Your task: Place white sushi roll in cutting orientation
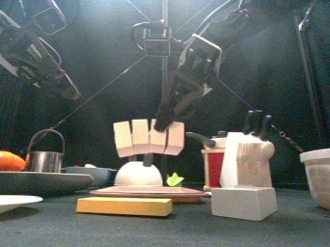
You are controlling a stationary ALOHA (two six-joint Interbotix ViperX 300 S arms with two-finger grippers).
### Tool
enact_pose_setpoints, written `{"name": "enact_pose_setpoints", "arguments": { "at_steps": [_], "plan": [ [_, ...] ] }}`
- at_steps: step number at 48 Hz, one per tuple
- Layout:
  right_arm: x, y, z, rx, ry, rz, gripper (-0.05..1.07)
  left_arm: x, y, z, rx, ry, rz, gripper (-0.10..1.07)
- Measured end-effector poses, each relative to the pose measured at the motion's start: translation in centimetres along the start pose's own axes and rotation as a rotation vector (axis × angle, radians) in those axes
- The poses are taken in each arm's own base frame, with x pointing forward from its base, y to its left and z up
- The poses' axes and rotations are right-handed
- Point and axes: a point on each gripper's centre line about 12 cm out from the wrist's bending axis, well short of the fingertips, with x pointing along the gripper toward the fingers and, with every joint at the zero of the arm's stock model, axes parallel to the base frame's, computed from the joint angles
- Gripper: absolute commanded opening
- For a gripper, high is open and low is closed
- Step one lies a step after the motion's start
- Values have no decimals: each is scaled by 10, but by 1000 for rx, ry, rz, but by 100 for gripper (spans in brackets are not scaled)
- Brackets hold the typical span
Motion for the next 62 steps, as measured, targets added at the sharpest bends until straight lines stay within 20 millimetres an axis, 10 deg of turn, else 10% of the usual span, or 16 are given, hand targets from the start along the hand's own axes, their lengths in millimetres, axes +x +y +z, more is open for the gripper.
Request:
{"name": "enact_pose_setpoints", "arguments": {
  "at_steps": [62],
  "plan": [
    [-38,-30,23,632,-102,66,50,-3,-1,-5,-12,-15,-11,93]
  ]
}}
